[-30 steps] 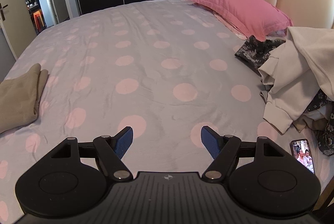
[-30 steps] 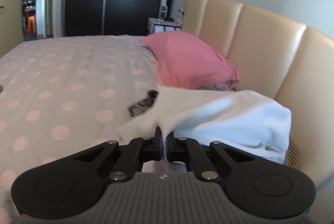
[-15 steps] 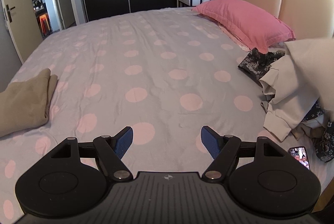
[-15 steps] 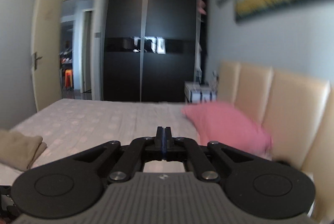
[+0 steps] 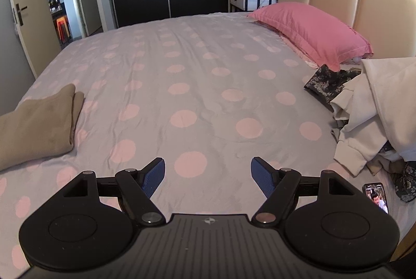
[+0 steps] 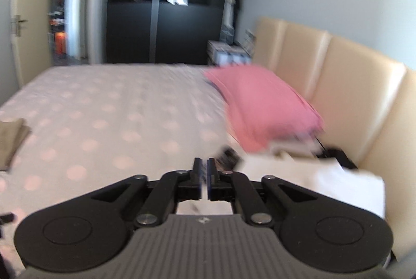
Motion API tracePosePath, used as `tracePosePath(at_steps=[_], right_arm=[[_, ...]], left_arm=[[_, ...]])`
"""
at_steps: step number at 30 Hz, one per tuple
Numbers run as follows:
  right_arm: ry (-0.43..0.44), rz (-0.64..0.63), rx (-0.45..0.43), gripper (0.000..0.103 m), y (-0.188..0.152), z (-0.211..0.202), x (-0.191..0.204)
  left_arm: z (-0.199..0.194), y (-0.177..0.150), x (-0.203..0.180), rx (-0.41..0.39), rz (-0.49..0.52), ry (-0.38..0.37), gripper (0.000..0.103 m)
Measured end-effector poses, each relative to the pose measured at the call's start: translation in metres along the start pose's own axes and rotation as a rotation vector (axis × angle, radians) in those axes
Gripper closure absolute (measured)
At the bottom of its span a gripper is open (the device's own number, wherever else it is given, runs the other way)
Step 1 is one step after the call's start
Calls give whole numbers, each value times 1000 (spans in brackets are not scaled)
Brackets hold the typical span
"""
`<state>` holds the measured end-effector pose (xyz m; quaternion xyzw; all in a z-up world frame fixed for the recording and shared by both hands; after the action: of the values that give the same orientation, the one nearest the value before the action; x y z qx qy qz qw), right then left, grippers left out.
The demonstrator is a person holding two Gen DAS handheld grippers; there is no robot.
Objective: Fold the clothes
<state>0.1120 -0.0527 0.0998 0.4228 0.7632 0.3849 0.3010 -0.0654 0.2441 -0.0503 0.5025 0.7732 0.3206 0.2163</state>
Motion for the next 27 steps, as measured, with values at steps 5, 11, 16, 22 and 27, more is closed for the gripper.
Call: tracePosePath(at_steps=[5, 11, 16, 22, 27], right_arm=[[-147, 73, 72, 37, -32, 19, -59], [-243, 171, 140, 15, -59, 40, -127], [-207, 180, 194, 12, -70, 65, -144], [-219, 7, 230, 9, -83, 96, -125], [-253, -18, 208, 70, -82, 107, -125]], left_arm=[[9, -9, 3, 31, -12, -1, 31], [21, -16, 0, 71, 1, 13, 31], [30, -20, -4, 103, 7, 21, 31], [40, -24, -6, 138, 12, 34, 31], [44, -26, -6, 154, 20, 46, 31]])
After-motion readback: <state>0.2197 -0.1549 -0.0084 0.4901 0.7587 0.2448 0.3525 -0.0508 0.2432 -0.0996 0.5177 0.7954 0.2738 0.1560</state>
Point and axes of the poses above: each gripper's, at about its wrist camera, not at the fingertips, and z roughly the way its jaws point, x to its left, y to its top, the point moved 3 cm from there along z, roughly the way its jaws point, and after that the axes turned 3 degrees about -y, right-handed, at the moved point
